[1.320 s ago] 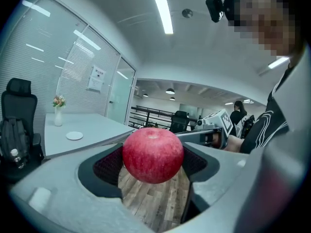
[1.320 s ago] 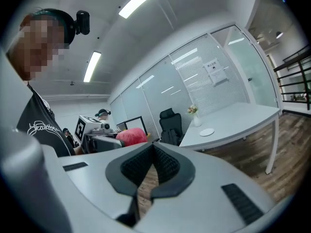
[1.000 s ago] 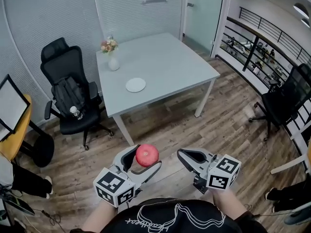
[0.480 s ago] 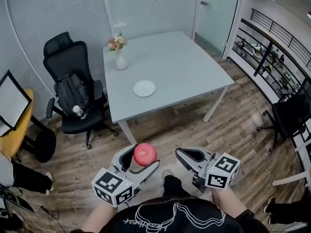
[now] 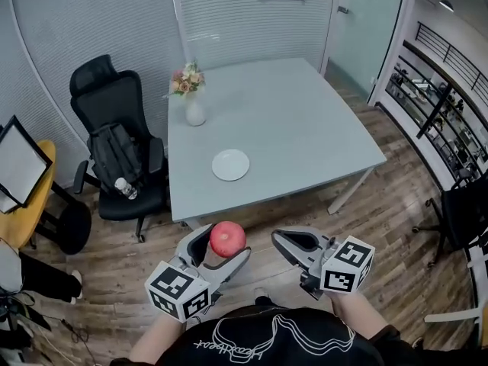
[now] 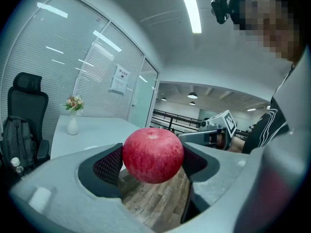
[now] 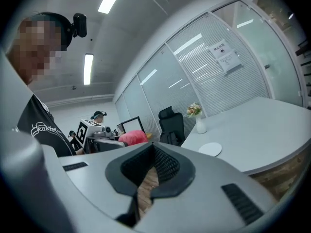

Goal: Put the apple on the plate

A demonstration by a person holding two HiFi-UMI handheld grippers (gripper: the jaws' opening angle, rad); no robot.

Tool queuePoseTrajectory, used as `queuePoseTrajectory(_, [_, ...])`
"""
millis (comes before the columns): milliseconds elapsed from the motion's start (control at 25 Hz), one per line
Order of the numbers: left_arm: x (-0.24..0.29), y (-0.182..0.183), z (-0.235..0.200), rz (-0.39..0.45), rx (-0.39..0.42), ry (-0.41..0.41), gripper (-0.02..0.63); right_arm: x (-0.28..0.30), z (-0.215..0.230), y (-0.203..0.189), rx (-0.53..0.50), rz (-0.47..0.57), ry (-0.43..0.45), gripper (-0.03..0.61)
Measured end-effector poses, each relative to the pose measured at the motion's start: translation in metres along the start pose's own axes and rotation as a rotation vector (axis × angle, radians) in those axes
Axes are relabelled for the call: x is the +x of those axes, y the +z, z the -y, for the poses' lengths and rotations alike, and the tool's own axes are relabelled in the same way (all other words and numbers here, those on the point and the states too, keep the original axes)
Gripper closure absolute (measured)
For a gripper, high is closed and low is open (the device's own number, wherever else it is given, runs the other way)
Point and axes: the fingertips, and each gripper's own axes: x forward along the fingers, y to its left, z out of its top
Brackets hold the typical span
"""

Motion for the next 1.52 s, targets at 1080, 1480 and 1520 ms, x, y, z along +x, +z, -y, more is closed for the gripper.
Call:
queuePoseTrajectory(1080, [0.126,0.053,-0.123,0.042,-0.024,0.009,0.252,0.067,0.153,0.052,-0.054,-0.044,-0.011,0.571])
queuePoseTrajectory(1480, [0.186,0.037,-0.193,-0.018,0.059,-0.022,0.252,0.111,0.215,0.049,0.010,-0.075,-0.063,0.571])
queuePoseTrajectory(1520, [0.192,0.035,-0.199,-0.023,0.067,-0.024,0.252,0.113,0.221,0.048,0.020,-0.077,-0.070,0.571])
